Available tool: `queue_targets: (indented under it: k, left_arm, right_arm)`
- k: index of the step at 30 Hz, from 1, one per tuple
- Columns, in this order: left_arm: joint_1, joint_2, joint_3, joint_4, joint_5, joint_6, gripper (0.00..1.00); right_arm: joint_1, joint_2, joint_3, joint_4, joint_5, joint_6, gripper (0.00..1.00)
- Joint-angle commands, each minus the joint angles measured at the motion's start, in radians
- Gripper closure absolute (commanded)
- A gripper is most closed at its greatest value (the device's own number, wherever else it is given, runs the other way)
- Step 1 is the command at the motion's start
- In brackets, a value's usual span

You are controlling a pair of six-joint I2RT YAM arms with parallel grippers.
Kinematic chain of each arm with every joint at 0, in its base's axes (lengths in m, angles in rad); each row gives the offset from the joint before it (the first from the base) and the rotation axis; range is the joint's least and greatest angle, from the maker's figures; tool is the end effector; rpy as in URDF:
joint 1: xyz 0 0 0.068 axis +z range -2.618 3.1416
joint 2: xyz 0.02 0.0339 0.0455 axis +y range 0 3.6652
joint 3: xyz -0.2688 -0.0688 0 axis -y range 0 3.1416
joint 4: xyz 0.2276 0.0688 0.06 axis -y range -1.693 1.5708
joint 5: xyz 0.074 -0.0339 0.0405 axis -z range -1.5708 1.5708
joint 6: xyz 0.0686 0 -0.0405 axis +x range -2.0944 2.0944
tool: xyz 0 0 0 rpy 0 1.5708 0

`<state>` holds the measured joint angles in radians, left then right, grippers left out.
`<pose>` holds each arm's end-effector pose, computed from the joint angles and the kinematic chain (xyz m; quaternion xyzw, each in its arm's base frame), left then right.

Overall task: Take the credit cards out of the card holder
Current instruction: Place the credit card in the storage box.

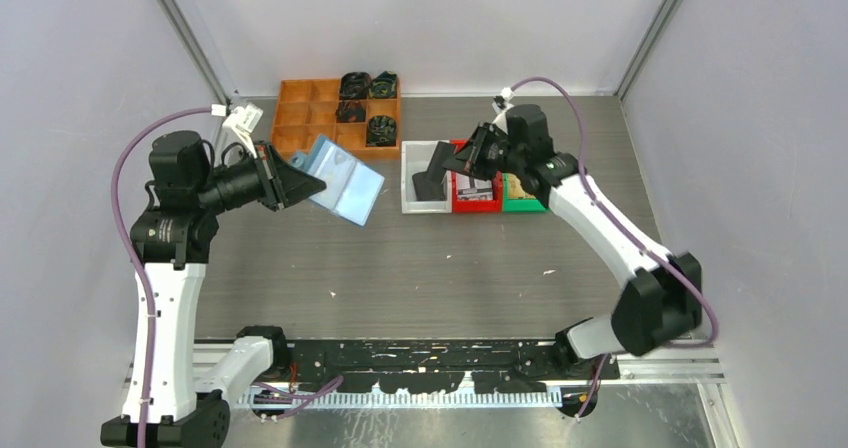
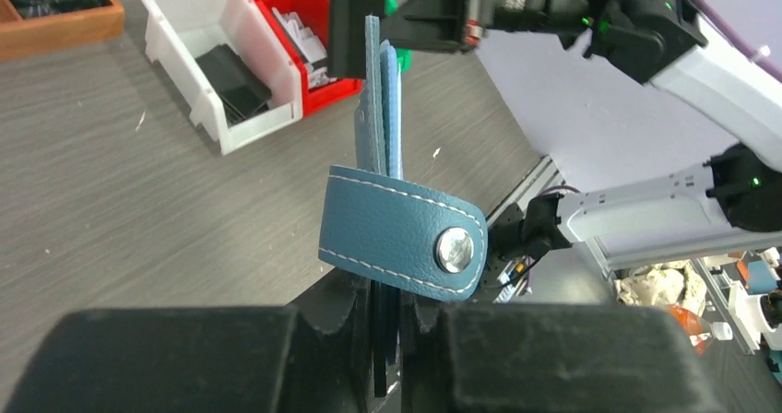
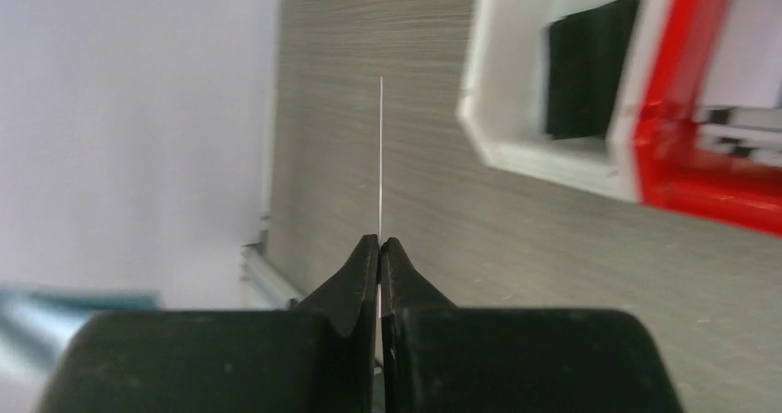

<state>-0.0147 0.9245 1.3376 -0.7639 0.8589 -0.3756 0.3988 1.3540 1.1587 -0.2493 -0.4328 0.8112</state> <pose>0.1533 -0.0542 0.4336 0.1009 0.7759 -0.4358 0.4448 0.2838 0.1508 0.3321 0.0569 0.8319 0.4459 0.3256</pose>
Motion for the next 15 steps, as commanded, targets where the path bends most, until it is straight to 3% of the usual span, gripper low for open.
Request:
queue_targets:
  k: [1,8,15]
  left_arm:
    - [0.006,-0.030,0.045,-0.048,0.031,0.070,1.00]
    - [0.006,-0.051,0.046,-0.042,0.083,0.052,1.00]
    - [0.006,-0.061,0.031,-0.011,0.120,0.023,0.99]
  right_arm:
    - [0.000,0.194,0.124,-0.212,0.163,-0.213,0.99]
    - [0.034,0.442,0.328,-0.275,0.208,-0.253,0.99]
    - [0.088,0.566,0.453,-0.294,0.228,-0.271,0.99]
